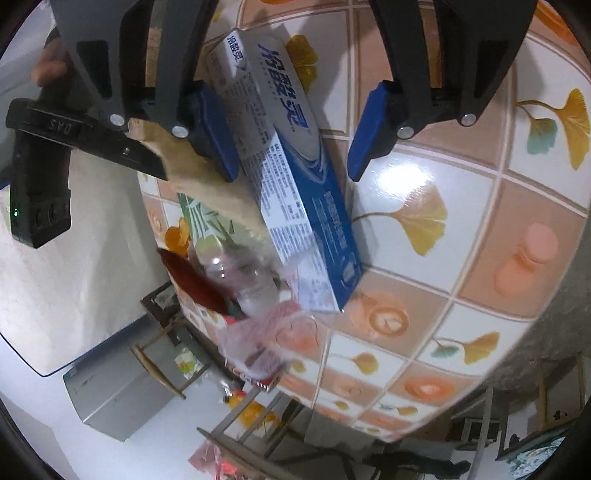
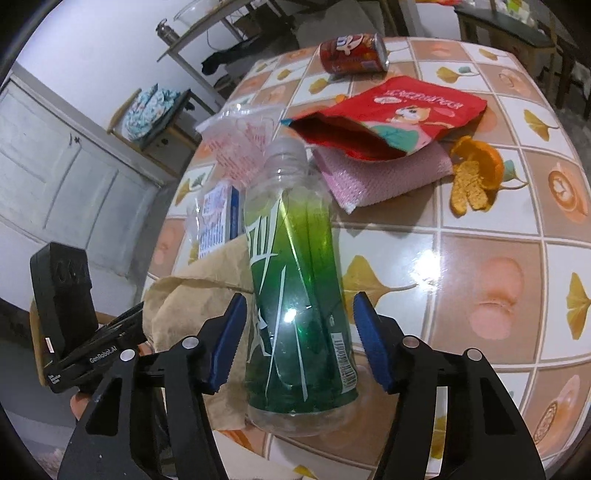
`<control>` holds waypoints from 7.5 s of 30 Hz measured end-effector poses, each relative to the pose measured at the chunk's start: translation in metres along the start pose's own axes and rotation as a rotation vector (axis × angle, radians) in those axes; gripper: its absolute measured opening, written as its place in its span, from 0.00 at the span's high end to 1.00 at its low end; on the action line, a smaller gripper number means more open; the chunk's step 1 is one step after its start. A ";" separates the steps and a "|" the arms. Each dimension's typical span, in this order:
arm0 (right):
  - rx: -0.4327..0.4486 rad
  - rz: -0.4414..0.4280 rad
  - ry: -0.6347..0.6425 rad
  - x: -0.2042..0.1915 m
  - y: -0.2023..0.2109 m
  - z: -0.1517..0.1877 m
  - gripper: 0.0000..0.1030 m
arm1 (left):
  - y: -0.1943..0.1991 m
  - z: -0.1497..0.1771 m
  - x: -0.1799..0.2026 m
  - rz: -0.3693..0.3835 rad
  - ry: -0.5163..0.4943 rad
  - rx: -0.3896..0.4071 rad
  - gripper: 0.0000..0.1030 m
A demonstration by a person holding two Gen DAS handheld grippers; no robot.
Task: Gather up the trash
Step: 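Grasp the green bottle with the right gripper while left grasps the blue box, then lift the green bottle and blue box off the table with both grippers, then carry both items to the blue wastebasket and open both grippers over it, then move both grippers back toward the table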
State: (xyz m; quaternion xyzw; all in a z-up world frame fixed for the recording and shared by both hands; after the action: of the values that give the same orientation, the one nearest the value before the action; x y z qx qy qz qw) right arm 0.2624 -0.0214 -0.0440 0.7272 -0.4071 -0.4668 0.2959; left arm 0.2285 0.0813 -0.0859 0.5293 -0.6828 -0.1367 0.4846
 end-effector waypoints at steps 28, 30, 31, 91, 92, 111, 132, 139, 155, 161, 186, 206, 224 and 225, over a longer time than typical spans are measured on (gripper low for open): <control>-0.035 0.002 0.007 0.027 0.042 0.051 0.49 | 0.038 0.021 -0.023 -0.055 -0.038 -0.064 0.70; -0.029 0.018 -0.006 0.034 0.050 0.059 0.49 | 0.036 0.020 -0.023 -0.059 -0.046 -0.064 0.70; -0.026 0.027 -0.015 0.037 0.053 0.061 0.48 | 0.033 0.021 -0.021 -0.055 -0.042 -0.075 0.70; 0.052 0.093 -0.050 0.057 0.050 0.057 0.39 | 0.015 0.031 -0.006 -0.284 -0.321 -0.177 0.50; 0.052 0.096 -0.051 0.057 0.049 0.057 0.39 | 0.015 0.032 -0.006 -0.288 -0.325 -0.172 0.51; 0.056 0.067 -0.094 0.061 0.045 0.062 0.48 | 0.030 0.035 -0.010 -0.282 -0.261 -0.118 0.67; 0.164 -0.016 -0.096 0.058 0.093 0.067 0.49 | 0.102 0.011 0.021 -0.247 -0.244 0.093 0.68; 0.292 -0.056 -0.175 0.077 0.150 0.079 0.49 | 0.091 -0.004 0.113 -0.045 -0.378 0.105 0.68; 0.455 0.153 -0.913 0.352 0.241 0.248 0.49 | -0.184 0.147 0.418 0.246 -0.662 -0.593 0.68; 0.349 0.135 -1.117 0.441 0.192 0.275 0.49 | -0.296 0.217 0.440 0.101 -0.682 -0.780 0.68; 0.443 0.324 -1.107 0.483 0.199 0.302 0.38 | -0.174 0.106 0.452 0.296 -0.621 -0.460 0.30; 0.434 0.629 -0.244 0.250 0.216 0.135 0.08 | 0.047 0.058 0.175 0.127 -0.465 0.034 0.12; 0.365 0.310 0.085 0.065 0.085 0.060 0.08 | -0.003 0.040 0.071 0.013 -0.777 0.030 0.05; 0.361 0.308 0.084 0.061 0.083 0.059 0.08 | -0.010 0.041 0.071 0.013 -0.813 0.015 0.05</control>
State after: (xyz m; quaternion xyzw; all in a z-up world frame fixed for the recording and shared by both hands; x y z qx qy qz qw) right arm 0.1960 -0.1179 -0.0268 0.7164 -0.5775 -0.3053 0.2452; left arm 0.2036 0.0034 -0.0762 0.4311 -0.8233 -0.3268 0.1720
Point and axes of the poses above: each gripper's, at about its wrist camera, not at the fingertips, and y roughly against the way its jaws point, x to its right, z to its underside, the point moved 6 cm from there along -y, roughly the way its jaws point, and after that the axes turned 6 degrees about x, right-handed, at the moved point
